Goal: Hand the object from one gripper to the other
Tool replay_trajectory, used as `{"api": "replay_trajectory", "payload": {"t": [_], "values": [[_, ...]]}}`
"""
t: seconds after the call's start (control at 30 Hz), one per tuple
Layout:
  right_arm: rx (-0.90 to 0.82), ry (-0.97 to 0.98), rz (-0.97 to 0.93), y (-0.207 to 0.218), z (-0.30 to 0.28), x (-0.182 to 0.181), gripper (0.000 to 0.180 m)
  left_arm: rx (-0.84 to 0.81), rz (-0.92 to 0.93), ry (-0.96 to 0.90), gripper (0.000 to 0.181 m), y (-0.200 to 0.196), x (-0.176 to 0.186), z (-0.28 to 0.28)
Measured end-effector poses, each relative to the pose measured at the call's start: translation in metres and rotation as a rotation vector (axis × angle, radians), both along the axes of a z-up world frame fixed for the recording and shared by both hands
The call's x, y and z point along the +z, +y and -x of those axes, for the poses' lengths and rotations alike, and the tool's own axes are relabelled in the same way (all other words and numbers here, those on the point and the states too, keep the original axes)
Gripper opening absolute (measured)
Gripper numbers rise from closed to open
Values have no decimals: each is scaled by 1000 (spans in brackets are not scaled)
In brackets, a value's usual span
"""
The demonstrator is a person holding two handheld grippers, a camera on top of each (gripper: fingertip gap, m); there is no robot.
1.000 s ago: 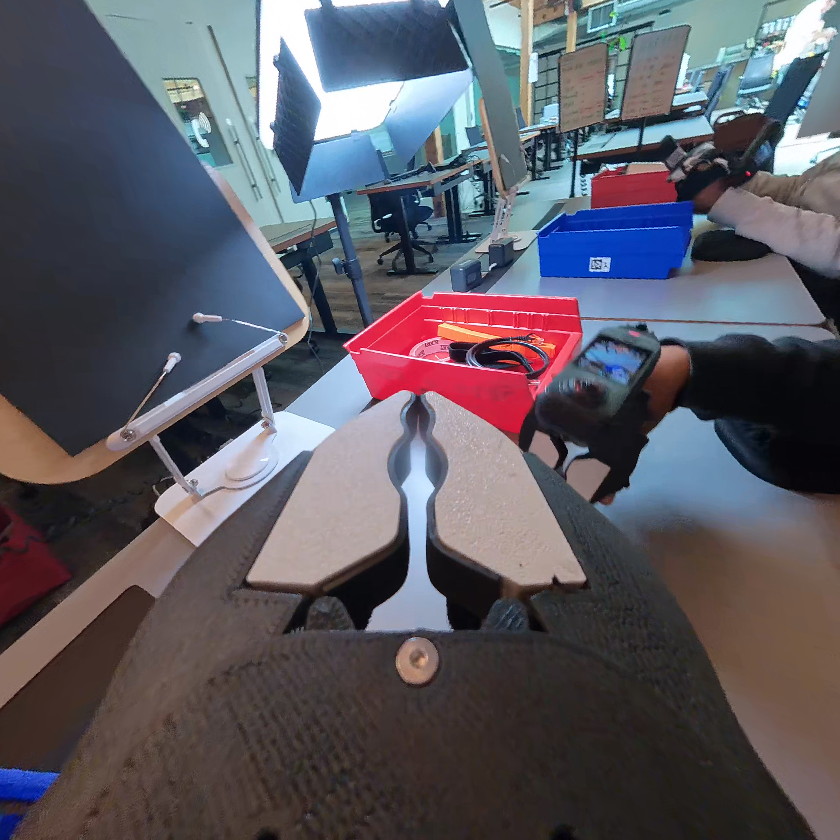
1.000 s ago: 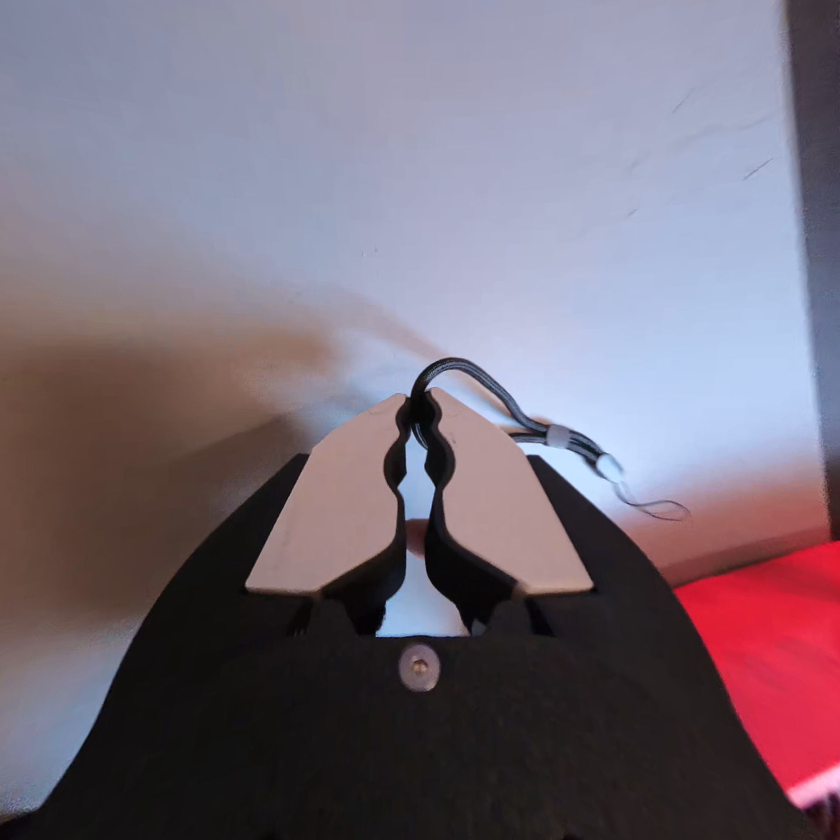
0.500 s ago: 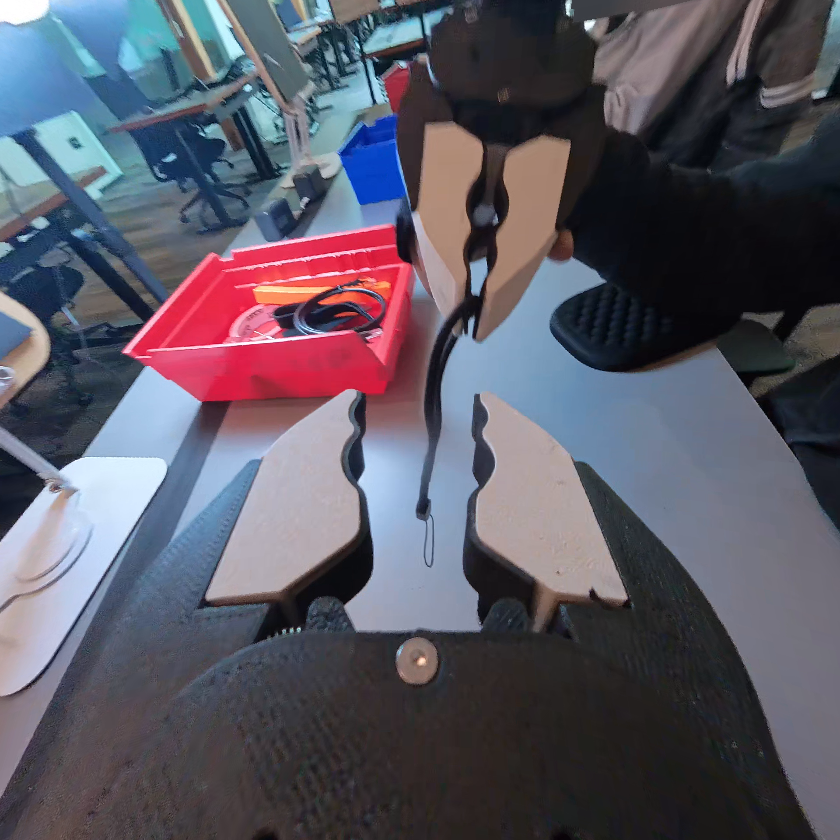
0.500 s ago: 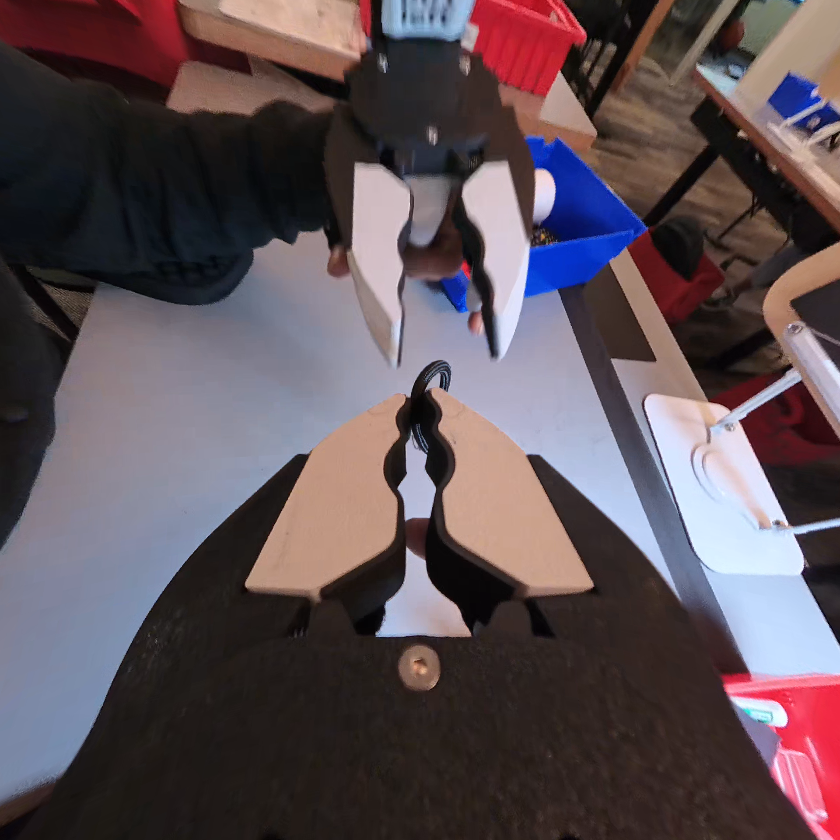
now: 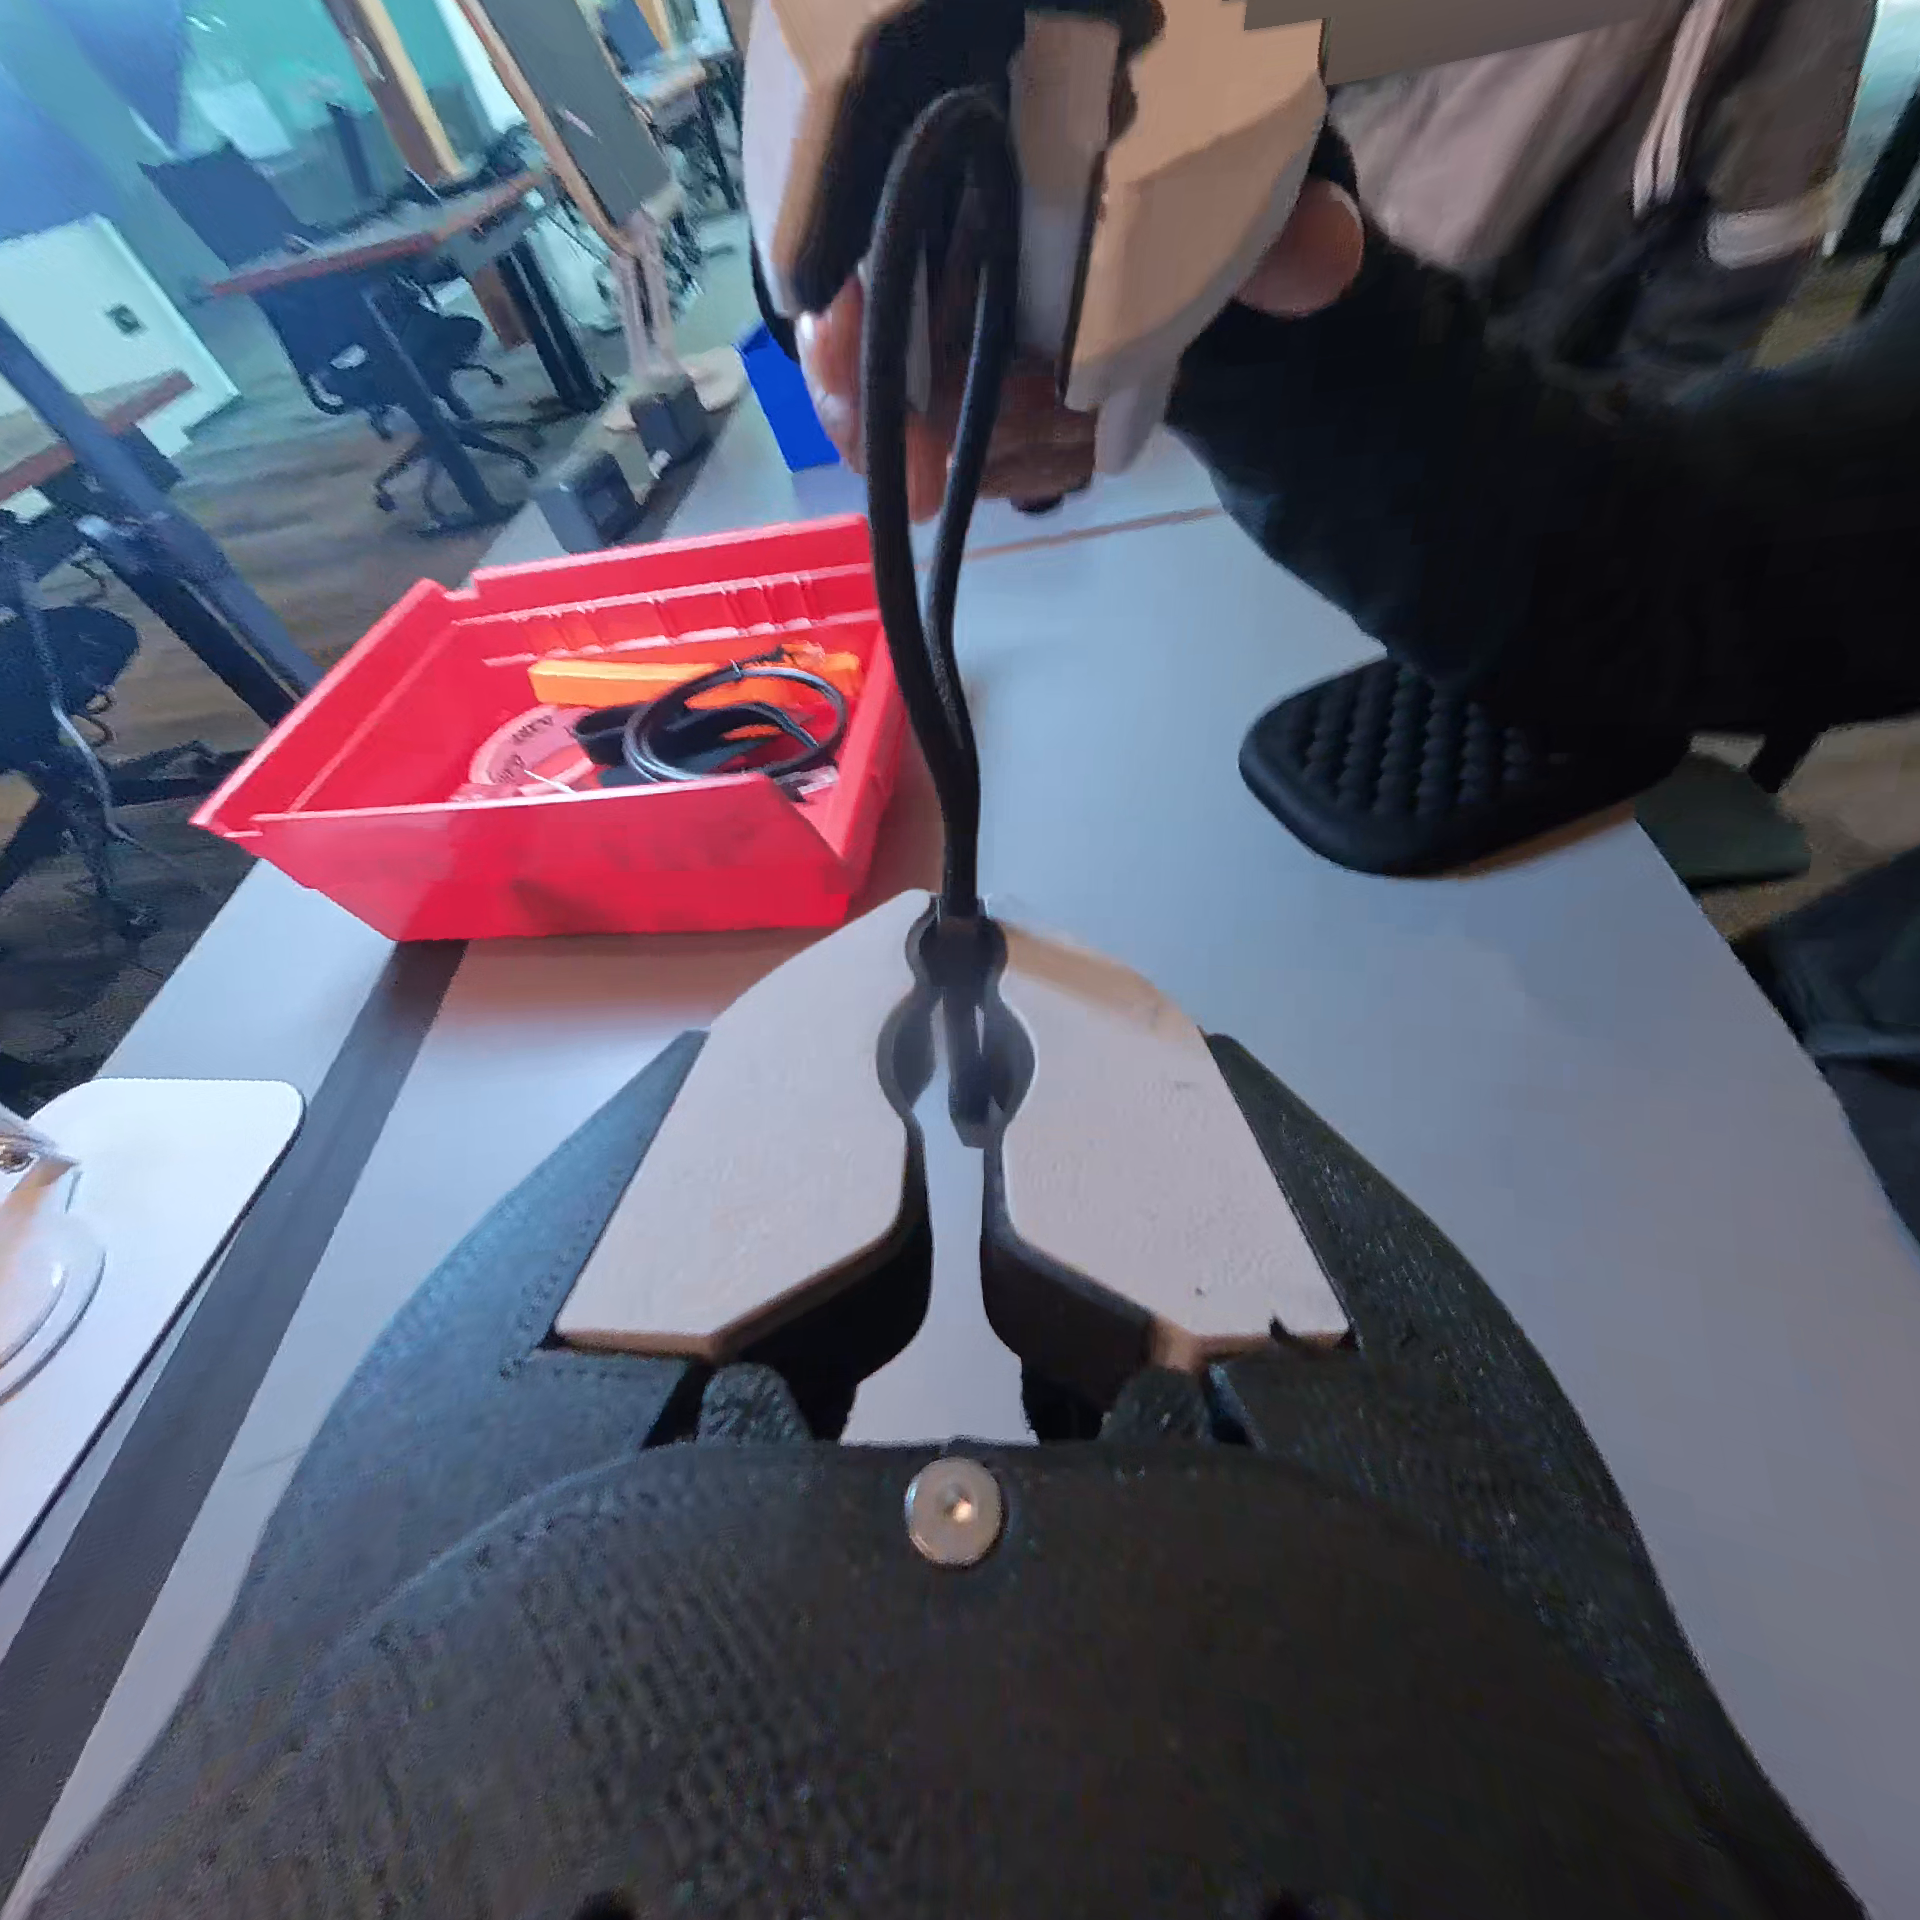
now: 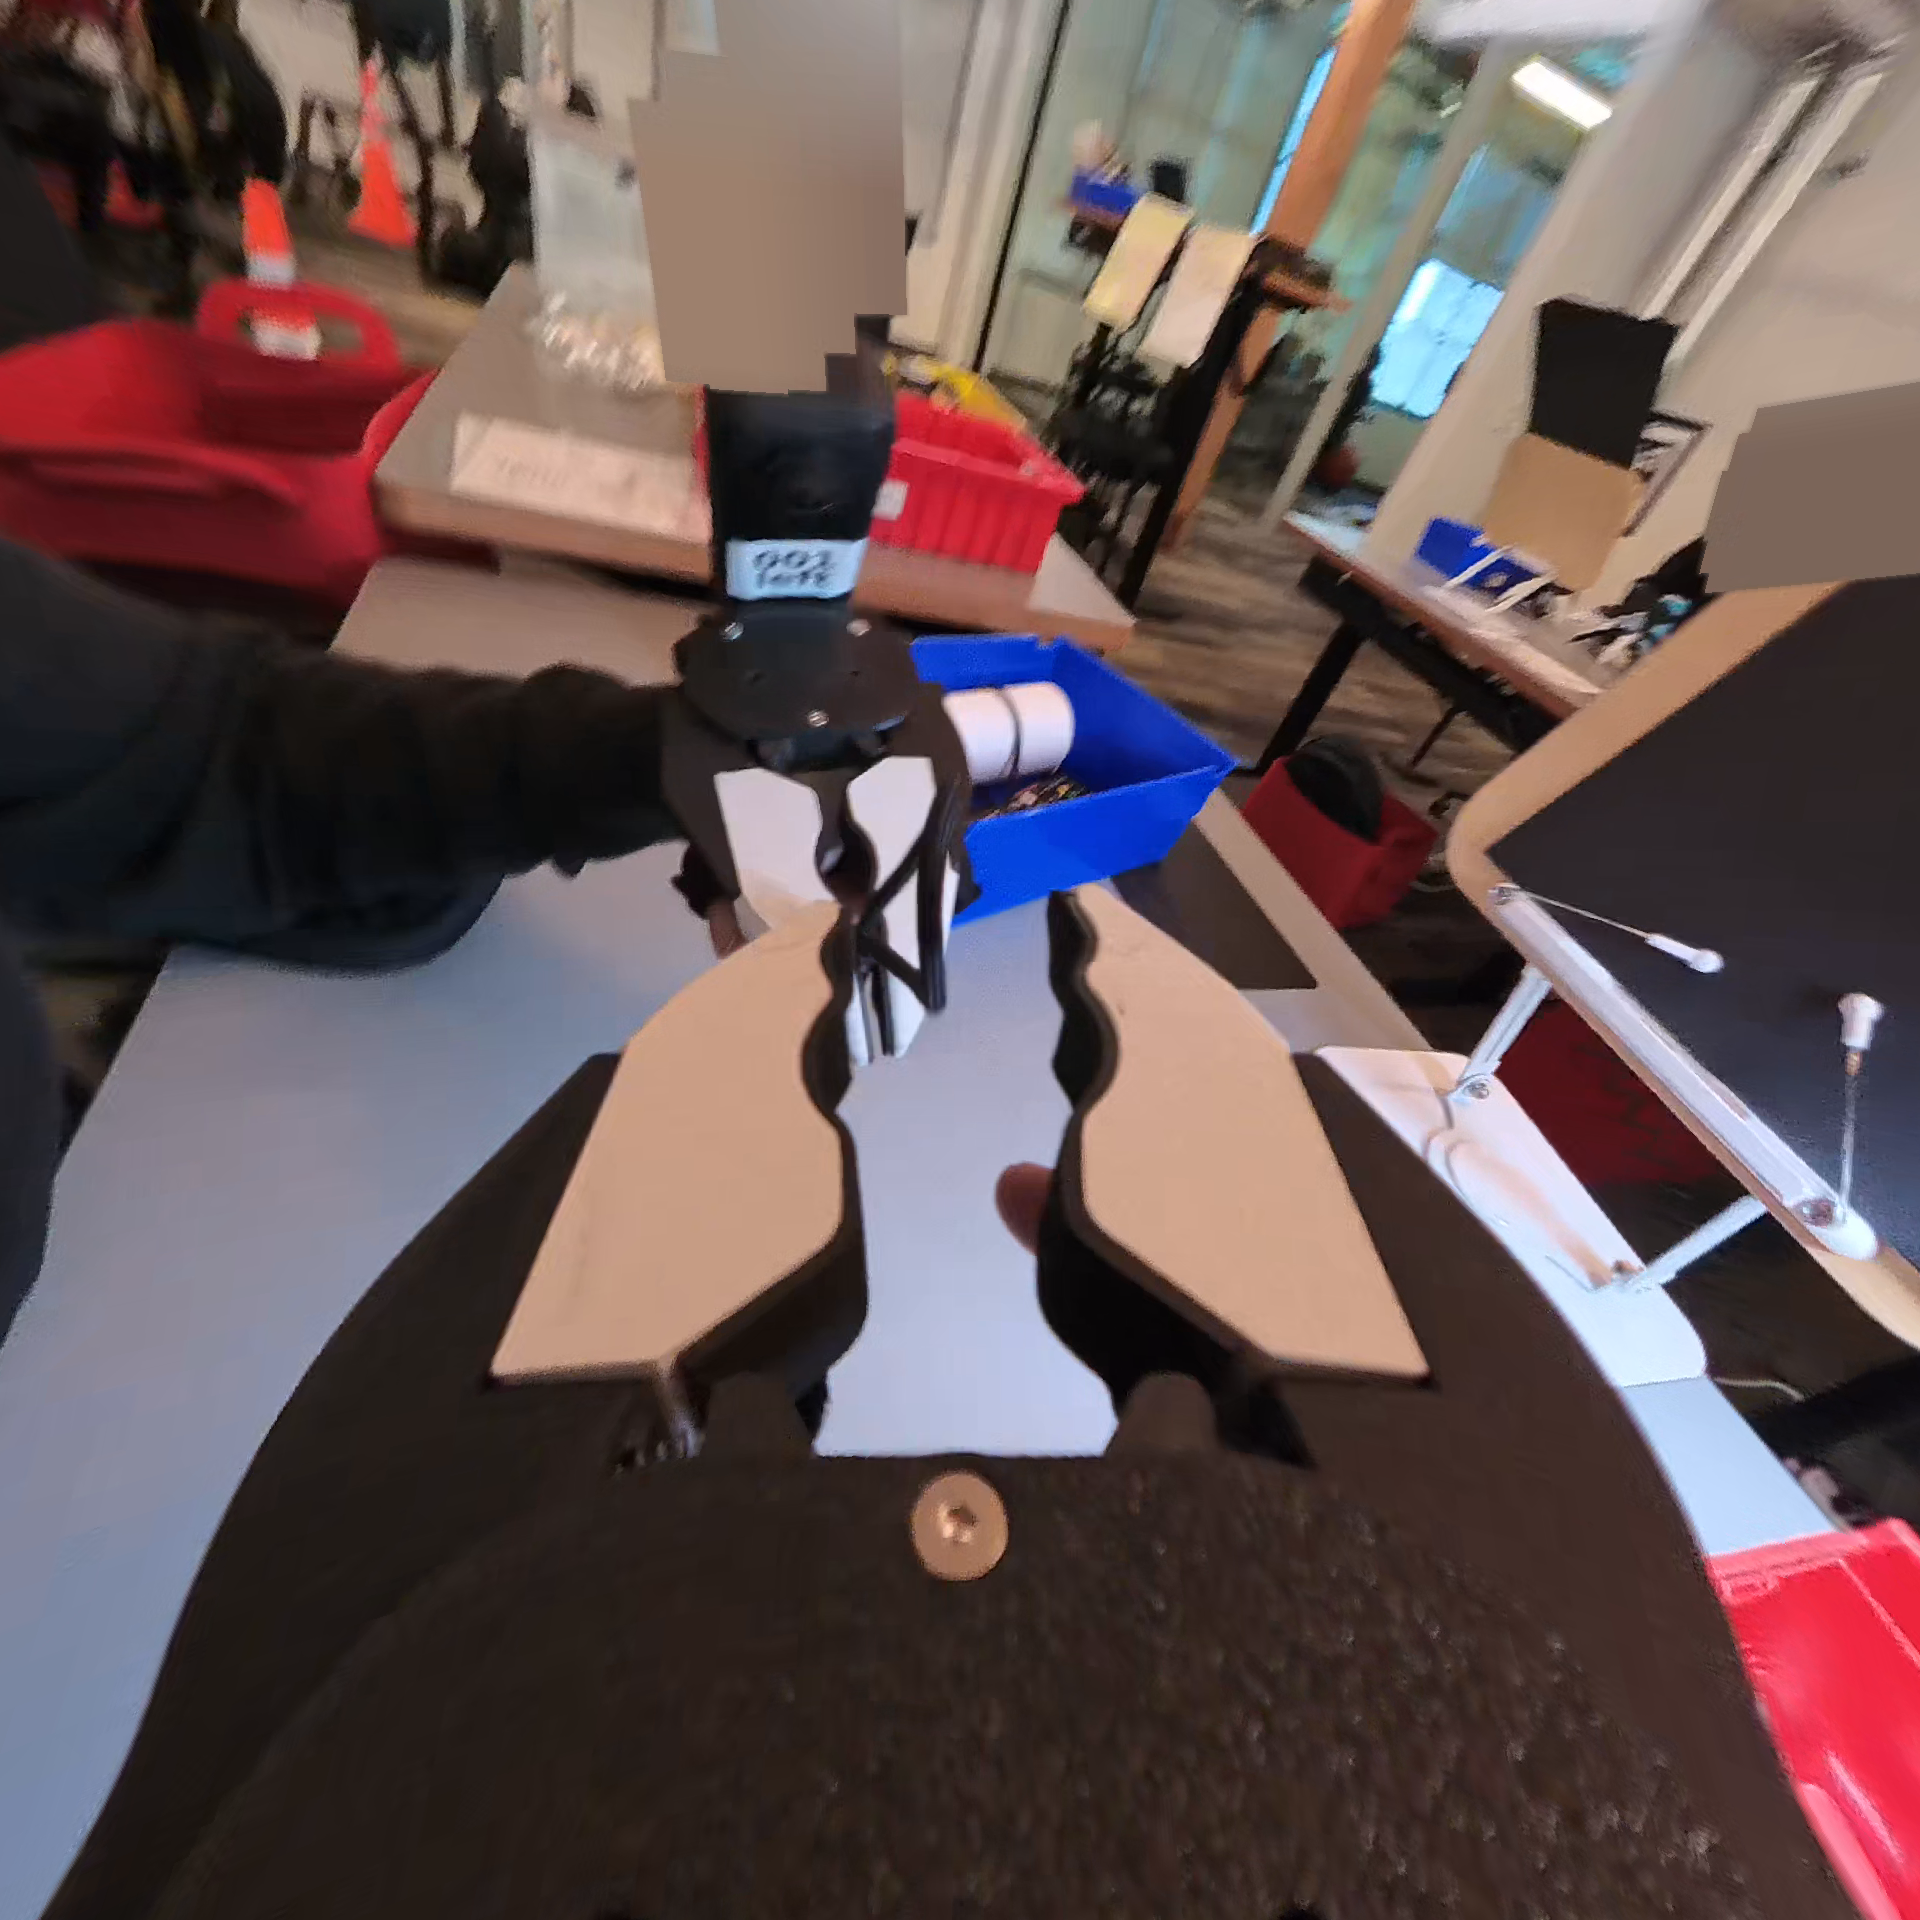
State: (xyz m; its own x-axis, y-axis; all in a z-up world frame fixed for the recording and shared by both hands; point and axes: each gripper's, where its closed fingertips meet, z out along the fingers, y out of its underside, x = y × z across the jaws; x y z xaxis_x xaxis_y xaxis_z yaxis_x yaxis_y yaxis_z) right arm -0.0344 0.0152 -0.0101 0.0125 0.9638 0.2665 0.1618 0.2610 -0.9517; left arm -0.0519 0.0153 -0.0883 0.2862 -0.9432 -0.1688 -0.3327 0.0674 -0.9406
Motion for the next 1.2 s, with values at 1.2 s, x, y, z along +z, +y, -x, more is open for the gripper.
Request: {"api": "replay_trajectory", "payload": {"t": [1.2], "values": [[-334, -263, -59, 58, 28, -76, 0, 396, -219, -166, 35, 12, 99, 87]]}}
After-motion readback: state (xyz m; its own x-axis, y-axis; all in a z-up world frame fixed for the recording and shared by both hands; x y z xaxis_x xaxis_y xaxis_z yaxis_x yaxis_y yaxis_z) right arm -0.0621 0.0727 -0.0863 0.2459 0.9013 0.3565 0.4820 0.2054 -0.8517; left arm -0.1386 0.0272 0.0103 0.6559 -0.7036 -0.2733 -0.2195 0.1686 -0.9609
